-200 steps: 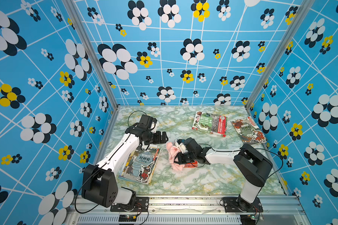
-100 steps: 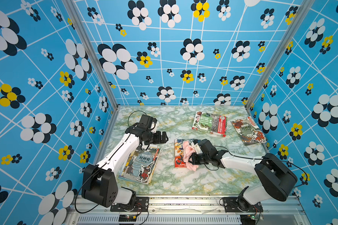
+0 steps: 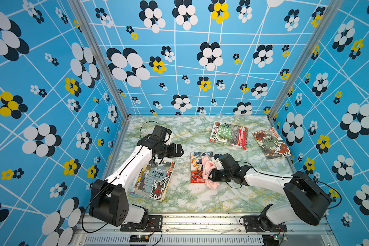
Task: Wipe the cover of the book
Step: Wipe the dirt from the cover of the book.
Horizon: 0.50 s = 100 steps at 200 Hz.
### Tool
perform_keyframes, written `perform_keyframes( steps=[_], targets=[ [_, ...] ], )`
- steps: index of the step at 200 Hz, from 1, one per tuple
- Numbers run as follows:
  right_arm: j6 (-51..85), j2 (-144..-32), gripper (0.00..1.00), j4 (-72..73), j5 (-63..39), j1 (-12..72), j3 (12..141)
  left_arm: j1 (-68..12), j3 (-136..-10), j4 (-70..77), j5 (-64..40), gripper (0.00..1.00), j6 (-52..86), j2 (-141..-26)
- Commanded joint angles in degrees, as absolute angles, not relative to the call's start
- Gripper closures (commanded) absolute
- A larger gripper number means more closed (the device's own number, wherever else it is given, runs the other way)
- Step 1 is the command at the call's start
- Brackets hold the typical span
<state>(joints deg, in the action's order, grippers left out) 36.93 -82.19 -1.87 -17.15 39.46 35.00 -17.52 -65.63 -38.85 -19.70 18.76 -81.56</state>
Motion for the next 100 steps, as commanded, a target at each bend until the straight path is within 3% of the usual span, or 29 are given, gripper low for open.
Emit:
perform_keyframes(
  steps=[1, 40, 100],
  targets=[
    [38.3, -82.44, 1.0, -15.58, -12.36, 39.22, 31.53, -17.84, -64.84, -39.29, -20.47, 0.01, 18.32, -82.13],
    [35.82, -91.51, 1.0, -12.76, -11.62, 38.64, 40.7, -17.81, -64.76, -39.36, -20.57, 0.01, 18.23, -81.92],
    [31.82, -109.39, 1.0, -11.75, -11.87, 28.8, 59.29, -17.83, -64.62, -39.37, -20.04, 0.01, 18.18, -81.3]
  ],
)
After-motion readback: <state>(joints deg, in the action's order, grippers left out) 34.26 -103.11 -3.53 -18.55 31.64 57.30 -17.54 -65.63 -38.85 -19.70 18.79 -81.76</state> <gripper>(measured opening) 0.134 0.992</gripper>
